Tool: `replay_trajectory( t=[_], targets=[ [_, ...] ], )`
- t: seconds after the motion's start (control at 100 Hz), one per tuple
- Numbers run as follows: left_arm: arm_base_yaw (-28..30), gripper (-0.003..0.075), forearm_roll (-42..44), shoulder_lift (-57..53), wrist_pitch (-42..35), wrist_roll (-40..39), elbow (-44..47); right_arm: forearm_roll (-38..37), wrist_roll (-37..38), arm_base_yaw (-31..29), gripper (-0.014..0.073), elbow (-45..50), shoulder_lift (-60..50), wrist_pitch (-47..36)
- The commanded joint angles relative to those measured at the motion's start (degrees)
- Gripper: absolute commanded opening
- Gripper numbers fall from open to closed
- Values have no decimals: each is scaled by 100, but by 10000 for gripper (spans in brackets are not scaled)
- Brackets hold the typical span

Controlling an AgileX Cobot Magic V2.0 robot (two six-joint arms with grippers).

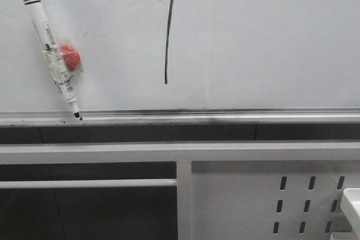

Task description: Write number 1 on whiteboard

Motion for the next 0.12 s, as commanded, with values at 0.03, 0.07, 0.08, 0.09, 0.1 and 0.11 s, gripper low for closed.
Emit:
replay_trajectory(
  t=[0.03,0.07,0.08,0.09,0.1,0.11],
  targets=[
    [-49,-20,-51,-118,-312,-41,194,-46,-6,-35,-69,86,-112,-92],
    [-49,-20,-51,-118,-312,-41,194,-46,-6,-35,-69,86,-112,-92],
    [-49,-20,-51,-118,-312,-41,194,-46,-6,-35,-69,86,-112,-92],
    [-49,-20,-51,-118,-312,-41,194,-46,-6,-35,-69,86,-112,-92],
    [-49,-20,-51,-118,-312,-41,194,-46,-6,-35,-69,86,-112,-92],
    [-49,-20,-51,-118,-312,-41,194,-46,-6,-35,-69,86,-112,-92]
  ],
)
